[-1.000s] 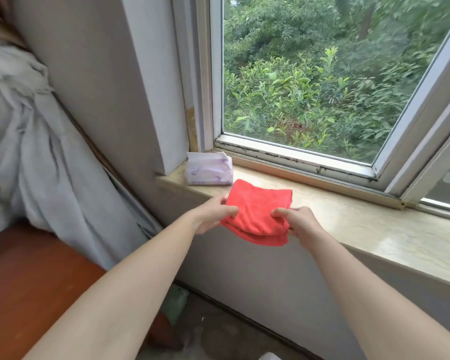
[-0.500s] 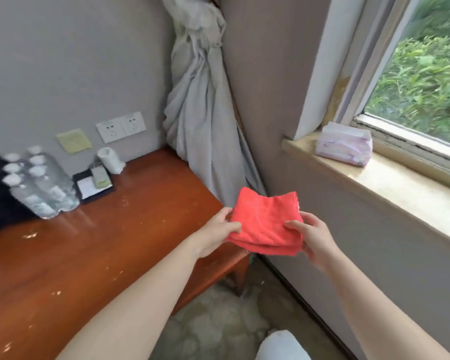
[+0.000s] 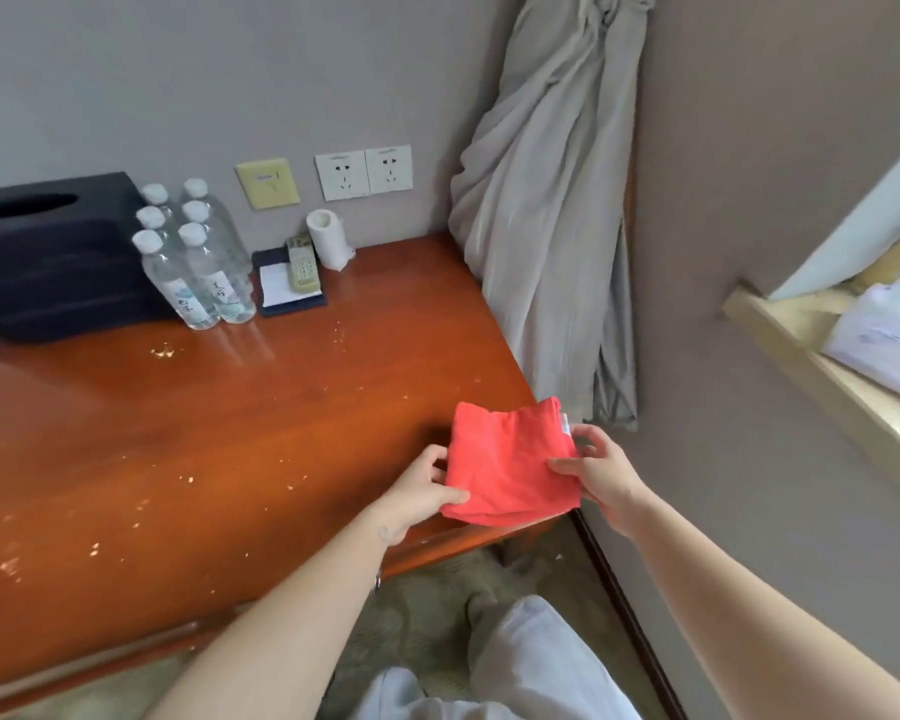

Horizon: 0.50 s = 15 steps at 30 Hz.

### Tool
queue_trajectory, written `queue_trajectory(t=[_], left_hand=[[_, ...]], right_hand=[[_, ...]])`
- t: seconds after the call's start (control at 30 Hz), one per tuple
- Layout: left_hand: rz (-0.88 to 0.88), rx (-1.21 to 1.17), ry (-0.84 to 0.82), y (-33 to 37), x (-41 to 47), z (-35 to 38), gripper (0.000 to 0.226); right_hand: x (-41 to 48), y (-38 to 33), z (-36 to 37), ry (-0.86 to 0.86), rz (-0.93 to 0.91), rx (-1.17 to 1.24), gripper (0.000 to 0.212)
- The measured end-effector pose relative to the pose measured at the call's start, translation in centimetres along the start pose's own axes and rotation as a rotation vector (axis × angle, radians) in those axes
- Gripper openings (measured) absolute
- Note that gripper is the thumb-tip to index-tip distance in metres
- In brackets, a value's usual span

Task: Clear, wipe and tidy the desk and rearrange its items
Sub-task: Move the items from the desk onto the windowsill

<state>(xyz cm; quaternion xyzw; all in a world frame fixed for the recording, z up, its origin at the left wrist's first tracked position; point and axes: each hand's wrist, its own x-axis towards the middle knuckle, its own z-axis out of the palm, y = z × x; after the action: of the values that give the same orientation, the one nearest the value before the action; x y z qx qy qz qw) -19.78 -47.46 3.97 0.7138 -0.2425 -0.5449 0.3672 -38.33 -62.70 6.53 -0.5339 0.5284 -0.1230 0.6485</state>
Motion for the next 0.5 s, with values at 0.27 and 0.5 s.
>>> queue_trajectory(t=[0.27, 0.5], left_hand=[[-0.087, 0.031, 0.138, 0.0, 3.1, 0.0, 0.052], [-0.182, 0.338, 0.325, 0.8, 5.0, -0.8, 0.071]], right_hand=[[6.9, -1.1, -0.6, -0.081, 0.061, -0.164, 0.055], [9.8, -2.2, -0.9, -0.072, 0.06, -0.56, 0.058]])
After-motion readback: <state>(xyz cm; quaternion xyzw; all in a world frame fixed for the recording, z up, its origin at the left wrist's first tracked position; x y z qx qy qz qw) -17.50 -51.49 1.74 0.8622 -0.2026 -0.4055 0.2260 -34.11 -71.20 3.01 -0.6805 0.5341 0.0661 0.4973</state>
